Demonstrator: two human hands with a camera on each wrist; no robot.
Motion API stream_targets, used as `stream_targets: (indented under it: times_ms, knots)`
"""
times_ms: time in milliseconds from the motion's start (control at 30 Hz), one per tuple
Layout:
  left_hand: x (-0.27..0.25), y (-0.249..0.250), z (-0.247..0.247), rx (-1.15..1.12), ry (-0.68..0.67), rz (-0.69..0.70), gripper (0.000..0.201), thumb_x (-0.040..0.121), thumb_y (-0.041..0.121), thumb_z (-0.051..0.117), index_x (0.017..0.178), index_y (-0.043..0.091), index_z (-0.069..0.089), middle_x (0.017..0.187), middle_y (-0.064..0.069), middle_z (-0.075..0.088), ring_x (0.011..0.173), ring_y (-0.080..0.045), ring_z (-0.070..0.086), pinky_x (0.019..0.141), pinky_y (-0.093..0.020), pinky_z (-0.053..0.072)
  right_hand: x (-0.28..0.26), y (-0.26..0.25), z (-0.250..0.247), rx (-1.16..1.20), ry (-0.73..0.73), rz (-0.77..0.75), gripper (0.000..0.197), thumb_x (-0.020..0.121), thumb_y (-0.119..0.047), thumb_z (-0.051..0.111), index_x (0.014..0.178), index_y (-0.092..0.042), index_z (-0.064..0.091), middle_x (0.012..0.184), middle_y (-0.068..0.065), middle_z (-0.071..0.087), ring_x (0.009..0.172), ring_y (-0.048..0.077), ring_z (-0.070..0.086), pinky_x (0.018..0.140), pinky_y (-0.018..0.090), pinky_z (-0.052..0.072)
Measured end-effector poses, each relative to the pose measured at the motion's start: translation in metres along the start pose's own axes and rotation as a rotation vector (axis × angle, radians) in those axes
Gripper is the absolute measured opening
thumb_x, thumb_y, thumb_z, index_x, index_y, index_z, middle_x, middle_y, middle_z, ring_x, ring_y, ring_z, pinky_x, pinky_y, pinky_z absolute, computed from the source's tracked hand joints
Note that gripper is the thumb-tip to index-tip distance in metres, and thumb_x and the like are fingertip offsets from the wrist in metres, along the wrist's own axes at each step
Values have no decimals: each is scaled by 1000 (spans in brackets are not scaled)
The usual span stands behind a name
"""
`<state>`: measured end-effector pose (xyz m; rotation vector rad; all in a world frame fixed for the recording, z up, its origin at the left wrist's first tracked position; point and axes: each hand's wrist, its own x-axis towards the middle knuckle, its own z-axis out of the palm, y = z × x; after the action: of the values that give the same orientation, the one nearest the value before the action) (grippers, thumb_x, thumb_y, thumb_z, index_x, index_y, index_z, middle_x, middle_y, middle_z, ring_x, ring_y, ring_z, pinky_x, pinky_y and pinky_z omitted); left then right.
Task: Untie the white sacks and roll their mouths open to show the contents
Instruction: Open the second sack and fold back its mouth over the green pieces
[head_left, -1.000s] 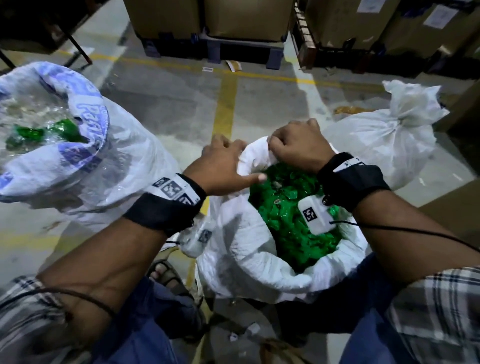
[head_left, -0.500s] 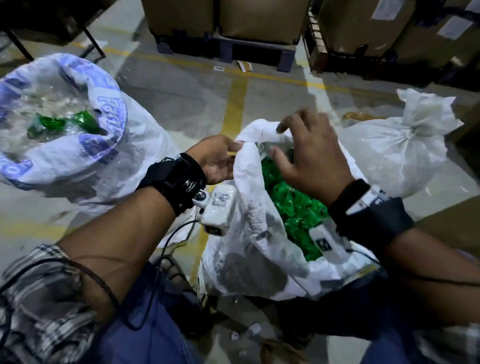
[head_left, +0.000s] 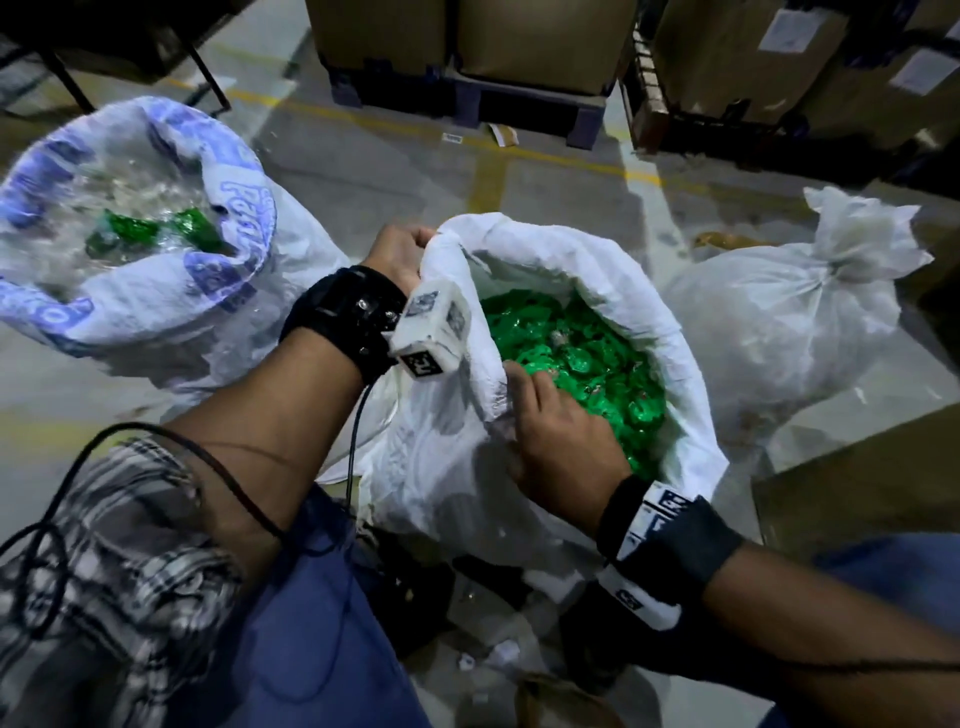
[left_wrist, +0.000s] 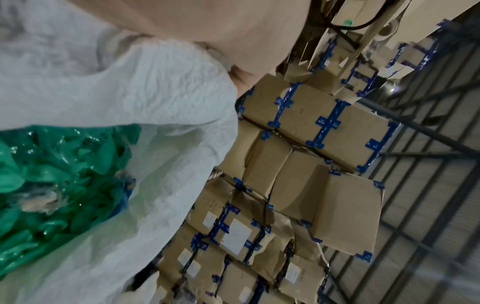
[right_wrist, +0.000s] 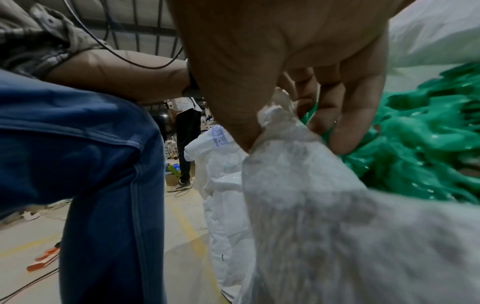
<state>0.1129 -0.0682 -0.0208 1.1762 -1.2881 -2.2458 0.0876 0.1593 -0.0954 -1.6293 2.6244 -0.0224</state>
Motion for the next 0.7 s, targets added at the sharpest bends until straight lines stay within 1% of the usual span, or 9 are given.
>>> stream_targets:
  times_ms: [100, 167, 200, 267, 333, 367, 467, 567, 700]
  knots:
    - [6, -1, -8, -145, -15, -105, 28, 100, 16, 40, 83, 6, 60, 81, -8, 57, 71, -22, 60, 64, -15, 49, 7, 4, 0, -12, 34, -8, 70, 87, -26, 51, 152, -12, 28, 124, 13, 50, 92, 38, 61, 60, 45, 52]
    - [7, -3, -9, -54, 2, -102, 34, 98, 28, 47, 82, 7, 69, 72, -6, 68, 69, -23, 65, 62, -19, 53, 12, 8, 0, -15, 19, 4, 72, 87, -23, 50, 153, -12, 25, 126, 15, 47, 96, 40, 58, 69, 48, 54]
    - [7, -4, -8, 114, 83, -27, 30, 96, 33, 54, 97, 8, 69, 80, -8, 72, 75, -23, 68, 61, -21, 54, 14, 9, 0, -4, 17, 14, 73, 87, -22, 51, 154, -12, 23, 127, 16, 46, 99, 40, 56, 75, 49, 54]
    - [10, -12, -10, 666, 217, 145, 61, 88, 44, 65, 135, 11, 45, 116, -14, 69, 99, -28, 67, 79, -34, 57, 22, 10, 0, 40, 17, 34, 72, 89, -19, 50, 155, -14, 20, 132, 17, 41, 100, 41, 56, 78, 50, 54]
    - [8, -21, -8, 1160, 260, 271, 78, 84, 48, 66, 146, 16, 32, 130, -18, 62, 114, -36, 64, 96, -40, 53, 30, 12, -1, 61, 20, 60, 71, 91, -16, 50, 155, -16, 19, 136, 19, 36, 96, 41, 59, 75, 48, 52]
    - [8, -26, -6, 1237, 252, 283, 76, 84, 47, 66, 146, 19, 32, 128, -19, 63, 113, -37, 65, 97, -40, 53, 34, 13, -1, 58, 22, 67, 70, 92, -16, 49, 154, -17, 19, 138, 19, 35, 94, 41, 60, 73, 48, 50]
    - [10, -34, 3, 1067, 189, 225, 65, 86, 30, 62, 144, 16, 34, 116, -21, 65, 95, -39, 71, 82, -47, 62, 36, 9, -3, 74, 32, -8, 60, 93, -13, 49, 150, -15, 28, 130, 19, 37, 85, 40, 59, 61, 44, 45]
    - [18, -34, 8, 896, 121, 186, 45, 89, 8, 50, 133, -2, 48, 120, -28, 62, 104, -40, 68, 82, -51, 61, 32, 1, -1, 54, 31, -175, 65, 84, -8, 59, 146, -5, 38, 124, 20, 45, 80, 38, 57, 52, 36, 33]
    - [17, -30, 5, 239, 50, 30, 31, 92, -4, 43, 121, -2, 56, 85, -15, 55, 64, -26, 59, 63, -29, 53, 32, 4, 2, 157, 51, -175, 76, 85, -15, 62, 153, -12, 29, 131, 14, 41, 91, 38, 57, 58, 38, 43]
